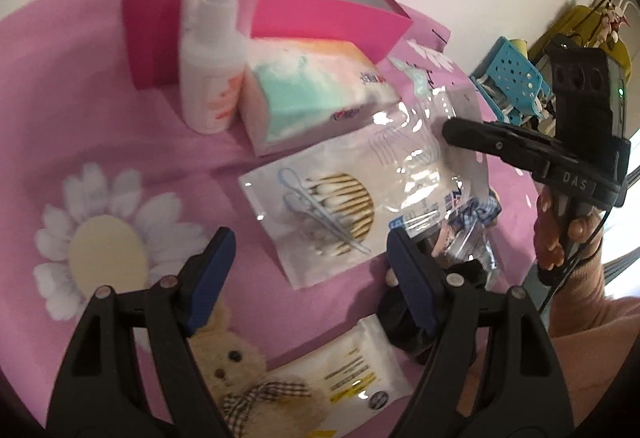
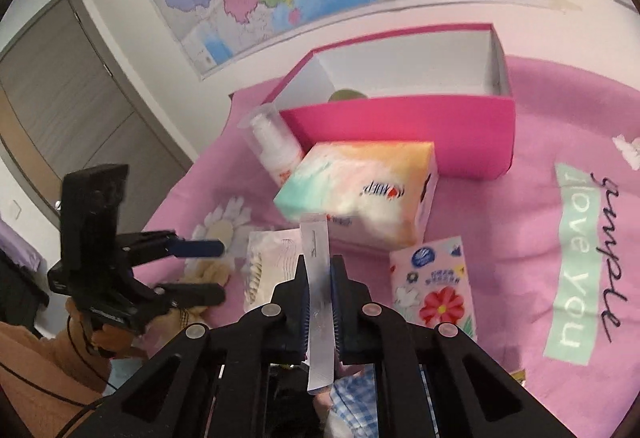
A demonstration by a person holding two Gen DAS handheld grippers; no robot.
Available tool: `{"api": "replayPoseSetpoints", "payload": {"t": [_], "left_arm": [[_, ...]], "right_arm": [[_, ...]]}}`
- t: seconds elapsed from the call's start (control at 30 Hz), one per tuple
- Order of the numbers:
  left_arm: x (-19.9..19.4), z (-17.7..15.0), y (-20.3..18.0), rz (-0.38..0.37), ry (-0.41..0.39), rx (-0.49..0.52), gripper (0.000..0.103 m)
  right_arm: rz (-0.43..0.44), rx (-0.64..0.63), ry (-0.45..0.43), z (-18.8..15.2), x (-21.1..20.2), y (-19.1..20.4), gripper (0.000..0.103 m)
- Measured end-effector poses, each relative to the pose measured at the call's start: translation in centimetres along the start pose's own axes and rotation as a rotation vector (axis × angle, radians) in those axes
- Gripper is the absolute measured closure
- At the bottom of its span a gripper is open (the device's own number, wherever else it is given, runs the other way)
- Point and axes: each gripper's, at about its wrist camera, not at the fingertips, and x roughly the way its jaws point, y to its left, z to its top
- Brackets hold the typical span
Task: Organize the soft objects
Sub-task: 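Grasp the cotton swab pack with the left tool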
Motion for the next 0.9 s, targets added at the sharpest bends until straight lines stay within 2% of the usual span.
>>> {"api": "replayPoseSetpoints", "payload": {"t": [0.1, 0.23, 0.3, 0.53, 0.6, 0.63, 0.7, 0.77, 0.83, 0.9], "left_arm": [[0.7, 0.6, -0.3, -0.023, 0.030, -0.017, 0.024], [3.1, 1.1, 0.1, -0.023, 0.129, -0.075, 0.024], [3.8, 1.2, 0.7, -0.061, 0.148, -0.114, 0.024], [4.0, 1.4, 0.6, -0.146, 0.133, -0.140, 0.024], [3.8, 1.4, 0.3, -0.160, 0.117, -0.135, 0.024], [3.7, 1.5, 0.1, -0.163, 0.112, -0.134, 0.025], [3.6, 1.4, 0.0, -0.160, 0.104, -0.131, 0.027], [3.4, 1.5, 0.0, -0.145, 0.094, -0.132, 0.037], [2.9, 1.5, 0.0, -0.149, 0.083, -0.132, 0.038], [2.0, 1.6, -0.3, -0.139, 0.043, -0.125, 0.038]], "right_arm": [[0.007, 0.000, -0.023, 0.2, 0.6, 0.1, 0.095], [0.022, -0.007, -0.041, 0.4, 0.7, 0.0, 0.095], [0.028, -0.010, -0.059, 0.5, 0.5, 0.0, 0.096], [0.040, 0.017, -0.048, 0.4, 1.0, -0.7, 0.095], [0.039, 0.022, -0.022, 0.2, 1.4, -0.9, 0.092], [0.034, 0.024, -0.012, 0.1, 1.6, -0.9, 0.087], [0.029, 0.032, 0.024, -0.2, 2.3, -0.9, 0.086], [0.029, 0.036, 0.045, -0.4, 2.8, -1.0, 0.087], [0.050, 0.046, 0.037, -0.5, 2.8, -1.1, 0.092], [0.063, 0.043, 0.028, -0.4, 2.5, -0.8, 0.092]]}}
